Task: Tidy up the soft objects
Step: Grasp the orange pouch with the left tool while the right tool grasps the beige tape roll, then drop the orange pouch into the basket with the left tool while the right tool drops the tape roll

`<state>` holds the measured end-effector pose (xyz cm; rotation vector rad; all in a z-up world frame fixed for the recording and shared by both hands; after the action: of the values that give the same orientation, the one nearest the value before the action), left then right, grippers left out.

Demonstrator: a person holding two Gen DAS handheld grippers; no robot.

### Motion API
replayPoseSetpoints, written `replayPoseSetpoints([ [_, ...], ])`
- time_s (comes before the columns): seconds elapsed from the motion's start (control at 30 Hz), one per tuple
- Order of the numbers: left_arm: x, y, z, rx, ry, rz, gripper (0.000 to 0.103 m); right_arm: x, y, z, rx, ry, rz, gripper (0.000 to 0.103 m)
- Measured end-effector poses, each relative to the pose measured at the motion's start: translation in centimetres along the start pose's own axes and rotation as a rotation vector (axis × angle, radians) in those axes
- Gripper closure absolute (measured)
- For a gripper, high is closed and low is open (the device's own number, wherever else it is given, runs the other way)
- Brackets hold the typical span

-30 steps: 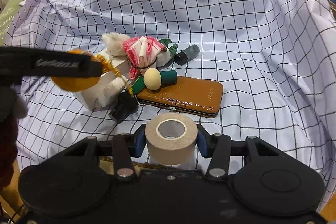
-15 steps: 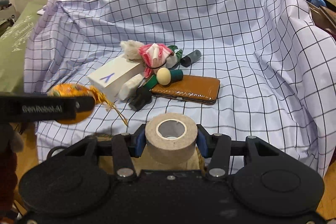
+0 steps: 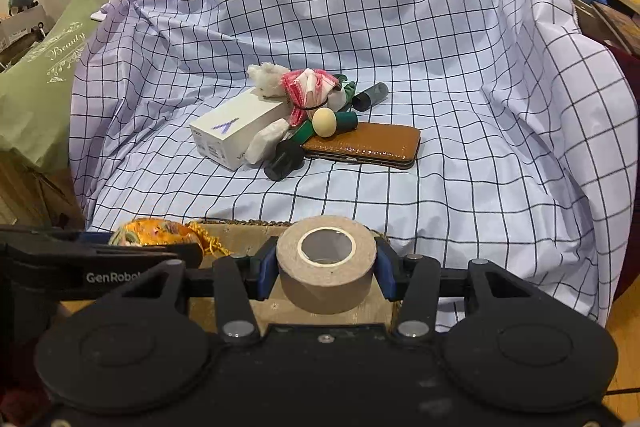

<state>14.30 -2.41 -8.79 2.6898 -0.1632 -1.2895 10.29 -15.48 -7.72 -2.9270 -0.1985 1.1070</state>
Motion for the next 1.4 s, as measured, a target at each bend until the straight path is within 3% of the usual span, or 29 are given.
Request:
replayPoseSetpoints([
  [0.4, -1.4, -0.2, 1.9, -0.042, 0.027, -0.047, 0.033, -3.0, -0.3, 1.7, 0.041, 0.041, 0.005, 0.055],
  [0.73, -1.6, -0.4, 3.6, -0.068, -0.003, -0.046, 0.032, -5.2, -0.9, 2.1, 0.031, 0.075, 0.009, 0.055],
  [1.2, -0.7, -1.0, 5.1, -0.083, -0.045, -0.046, 0.031, -3.4, -1.2, 3.7, 0.021, -0.031, 0.028, 0.055],
  [1.4, -1.2, -1.5, 4.9, -0.091, -0.02, -0.067, 0.028, -2.7, -1.2, 4.3, 0.025, -0.065, 0.026, 0.055],
])
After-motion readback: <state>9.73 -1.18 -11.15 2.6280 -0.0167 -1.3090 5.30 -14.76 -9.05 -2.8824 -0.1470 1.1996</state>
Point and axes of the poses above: each gripper's, at about its wrist camera, not at the fingertips, and x roughly the way its jaws point, y to its right, z to its underside, the point moved 10 cm from there along x, roughly the way its jaws point, and after that the axes turned 9 degrees about -x, right-handed, at the moved point
